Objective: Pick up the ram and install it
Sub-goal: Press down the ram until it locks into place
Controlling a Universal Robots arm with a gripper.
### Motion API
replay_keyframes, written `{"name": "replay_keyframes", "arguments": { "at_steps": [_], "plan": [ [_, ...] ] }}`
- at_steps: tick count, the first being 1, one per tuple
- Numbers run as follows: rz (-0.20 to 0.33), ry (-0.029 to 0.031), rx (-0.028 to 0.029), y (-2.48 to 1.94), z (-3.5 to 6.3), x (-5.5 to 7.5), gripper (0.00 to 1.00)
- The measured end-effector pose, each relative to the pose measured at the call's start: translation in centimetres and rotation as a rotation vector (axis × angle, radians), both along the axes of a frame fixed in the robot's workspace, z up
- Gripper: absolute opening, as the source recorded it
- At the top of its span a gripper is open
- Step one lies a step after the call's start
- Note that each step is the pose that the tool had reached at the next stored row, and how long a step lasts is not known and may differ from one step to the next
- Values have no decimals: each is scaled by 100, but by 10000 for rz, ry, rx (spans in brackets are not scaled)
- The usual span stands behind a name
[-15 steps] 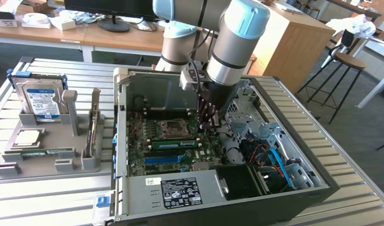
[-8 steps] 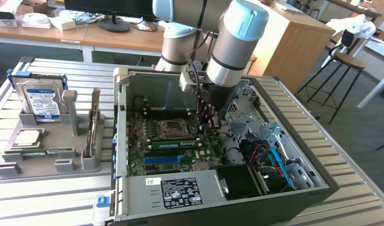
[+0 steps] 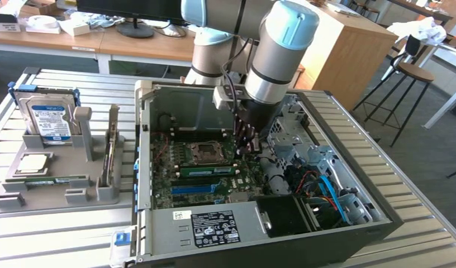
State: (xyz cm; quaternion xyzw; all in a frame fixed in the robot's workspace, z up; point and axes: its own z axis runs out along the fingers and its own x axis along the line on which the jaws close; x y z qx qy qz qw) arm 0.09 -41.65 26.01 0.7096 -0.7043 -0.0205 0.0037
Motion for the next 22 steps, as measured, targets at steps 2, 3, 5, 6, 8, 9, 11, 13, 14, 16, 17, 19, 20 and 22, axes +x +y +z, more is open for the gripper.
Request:
{"name": "replay_keyframes", "arguments": {
  "at_steps": [2,3,5,6,8,9,11,13,14,16,17,19,20,22],
  "plan": [
    [0,0,0,-10,0,0,10],
    [0,0,-1,-10,0,0,10],
    [1,0,-1,-10,0,0,10],
    [1,0,-1,-14,0,1,10],
    [2,0,-1,-25,-1,1,10],
    [1,0,0,-25,-2,0,10],
    [0,0,0,-26,-2,1,10],
    [1,0,0,-26,-2,1,10],
    [2,0,3,-26,-2,4,10],
    [2,0,2,-26,-4,23,10],
    [1,1,2,-26,-5,28,10],
    [1,0,5,-26,-6,29,10],
    [1,0,5,-26,-6,29,10],
    [0,-1,10,-25,-15,29,10]
  ]
}}
